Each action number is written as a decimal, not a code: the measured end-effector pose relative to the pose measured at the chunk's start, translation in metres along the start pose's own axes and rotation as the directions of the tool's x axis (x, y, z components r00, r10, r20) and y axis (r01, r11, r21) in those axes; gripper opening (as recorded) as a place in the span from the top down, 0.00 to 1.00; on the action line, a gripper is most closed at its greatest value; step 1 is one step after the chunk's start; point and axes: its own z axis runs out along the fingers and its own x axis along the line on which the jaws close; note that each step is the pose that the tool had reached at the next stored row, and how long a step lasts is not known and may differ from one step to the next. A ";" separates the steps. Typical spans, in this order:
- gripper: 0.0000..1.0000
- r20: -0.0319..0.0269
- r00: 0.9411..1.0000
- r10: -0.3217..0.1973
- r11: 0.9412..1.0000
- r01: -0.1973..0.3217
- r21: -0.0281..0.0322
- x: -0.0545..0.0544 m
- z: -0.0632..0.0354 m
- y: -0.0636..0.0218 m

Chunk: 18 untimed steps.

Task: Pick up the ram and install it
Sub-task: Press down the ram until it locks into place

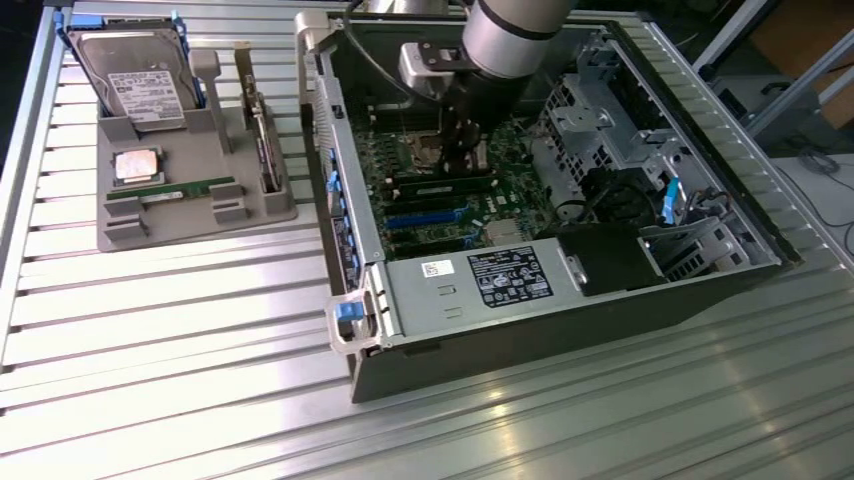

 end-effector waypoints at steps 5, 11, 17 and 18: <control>0.90 0.012 1.000 0.000 1.000 0.000 -0.019 0.000 -0.0017 -0.0327; 0.90 0.027 1.000 0.000 0.999 0.001 -0.037 -0.001 -0.0040 -0.0709; 0.90 0.036 0.999 0.000 0.999 0.002 -0.041 -0.001 -0.0067 -0.0993; 0.90 0.037 0.999 0.000 0.999 0.002 -0.041 -0.001 -0.0087 -0.1033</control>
